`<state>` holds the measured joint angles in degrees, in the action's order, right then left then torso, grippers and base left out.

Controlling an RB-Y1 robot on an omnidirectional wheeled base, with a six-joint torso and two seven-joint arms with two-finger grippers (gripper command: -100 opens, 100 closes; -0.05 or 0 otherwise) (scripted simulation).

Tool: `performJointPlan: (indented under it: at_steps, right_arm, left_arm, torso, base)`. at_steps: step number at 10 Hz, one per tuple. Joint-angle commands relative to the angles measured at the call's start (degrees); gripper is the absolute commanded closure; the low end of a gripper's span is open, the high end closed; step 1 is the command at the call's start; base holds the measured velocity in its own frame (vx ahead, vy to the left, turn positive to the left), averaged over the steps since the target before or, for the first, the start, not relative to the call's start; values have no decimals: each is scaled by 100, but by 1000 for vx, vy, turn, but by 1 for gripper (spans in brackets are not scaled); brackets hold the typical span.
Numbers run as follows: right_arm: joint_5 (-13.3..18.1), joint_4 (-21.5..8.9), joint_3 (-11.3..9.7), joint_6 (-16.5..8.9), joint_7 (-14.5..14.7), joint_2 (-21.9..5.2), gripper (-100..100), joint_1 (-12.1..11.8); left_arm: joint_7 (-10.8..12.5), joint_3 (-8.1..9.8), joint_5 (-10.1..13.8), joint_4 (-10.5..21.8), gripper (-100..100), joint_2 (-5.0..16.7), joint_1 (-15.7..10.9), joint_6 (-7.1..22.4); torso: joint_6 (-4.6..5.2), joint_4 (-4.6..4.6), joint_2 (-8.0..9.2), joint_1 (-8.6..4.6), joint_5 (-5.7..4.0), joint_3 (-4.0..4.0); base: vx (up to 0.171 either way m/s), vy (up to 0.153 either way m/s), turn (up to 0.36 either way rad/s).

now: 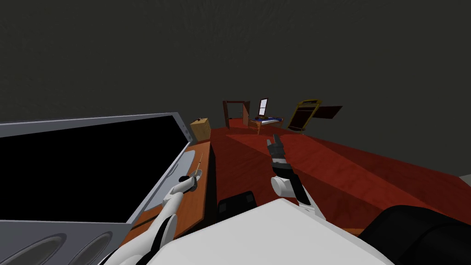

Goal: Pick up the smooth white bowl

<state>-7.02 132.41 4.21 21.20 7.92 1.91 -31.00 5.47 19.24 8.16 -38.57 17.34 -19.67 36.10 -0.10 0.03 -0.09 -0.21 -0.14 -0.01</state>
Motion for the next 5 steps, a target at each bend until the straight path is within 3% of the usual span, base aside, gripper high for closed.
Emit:
performJointPlan:
  at_steps: [1,3,4,5]
  right_arm:
    - [0,0,0,0,0,0,0,0]
    - [0,0,0,0,0,0,0,1]
    - [0,0,0,0,0,0,0,1]
    - [0,0,-1,0,0,0,0,1]
  left_arm:
    - [-110,-53,15,-160,100,-19,-45,185]
    - [-189,-95,34,-312,100,-39,-70,346]
    - [-165,-74,43,-199,100,-12,-84,263]
    - [-176,-76,45,-204,0,-11,-89,284]
  torso:
    - [0,0,0,0,0,0]
    - [3,0,9,-11,-2,4]
    - [6,3,11,-12,-4,7]
    - [8,3,10,-7,-3,6]
  base:
    - [14,-54,286]
    - [-7,-39,130]
    - [-2,-17,25]
    - [0,0,0]
